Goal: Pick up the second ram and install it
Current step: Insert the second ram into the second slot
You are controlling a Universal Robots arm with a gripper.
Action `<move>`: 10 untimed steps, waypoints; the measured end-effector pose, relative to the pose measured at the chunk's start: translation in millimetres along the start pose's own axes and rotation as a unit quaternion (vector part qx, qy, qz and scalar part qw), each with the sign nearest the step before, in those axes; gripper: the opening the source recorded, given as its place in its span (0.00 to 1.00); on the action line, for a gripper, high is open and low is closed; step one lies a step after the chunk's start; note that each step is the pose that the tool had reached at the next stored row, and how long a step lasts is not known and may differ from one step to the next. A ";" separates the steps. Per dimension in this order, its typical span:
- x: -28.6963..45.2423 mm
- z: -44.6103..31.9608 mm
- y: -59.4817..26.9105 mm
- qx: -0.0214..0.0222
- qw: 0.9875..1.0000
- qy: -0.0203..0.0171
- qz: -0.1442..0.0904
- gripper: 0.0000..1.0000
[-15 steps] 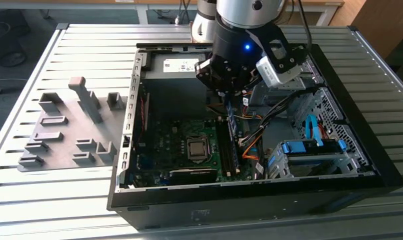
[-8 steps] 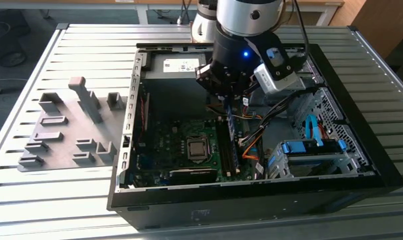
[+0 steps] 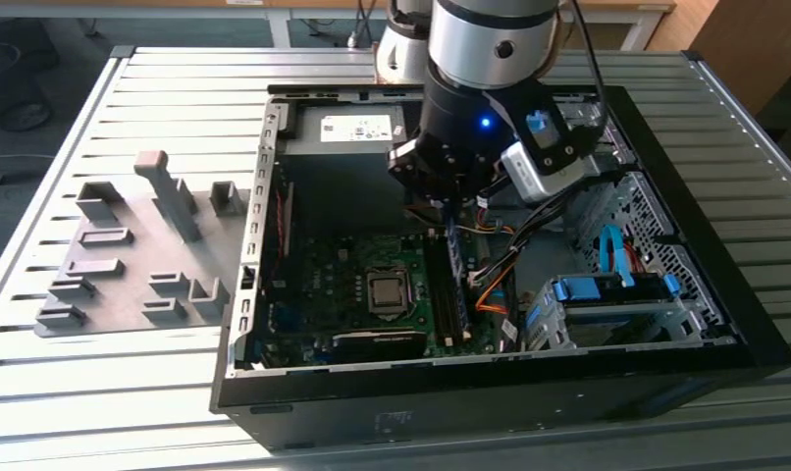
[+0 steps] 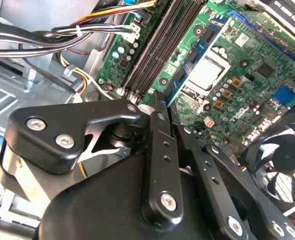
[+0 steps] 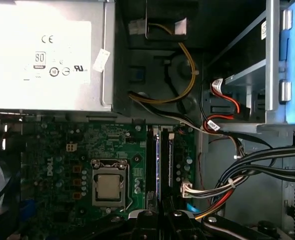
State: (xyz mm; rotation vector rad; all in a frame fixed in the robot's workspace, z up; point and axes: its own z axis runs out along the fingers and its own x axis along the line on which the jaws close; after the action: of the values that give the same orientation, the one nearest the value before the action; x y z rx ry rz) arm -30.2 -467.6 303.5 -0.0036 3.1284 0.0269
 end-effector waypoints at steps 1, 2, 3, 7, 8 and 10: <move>-0.2 1.8 -0.3 0.000 1.000 0.000 0.001 0.14; -0.3 3.0 -0.5 0.000 1.000 0.000 0.001 0.14; -0.5 4.3 -0.7 0.000 1.000 0.000 0.001 0.14; -2.1 9.3 -2.6 0.000 1.000 0.005 0.002 0.14; -2.8 10.7 -3.0 0.000 1.000 0.006 0.002 0.14; -3.6 13.9 -3.5 0.000 1.000 0.007 0.002 0.14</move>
State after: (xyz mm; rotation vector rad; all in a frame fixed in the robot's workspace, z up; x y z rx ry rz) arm -26.4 -470.8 289.6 0.0015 3.1427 0.0267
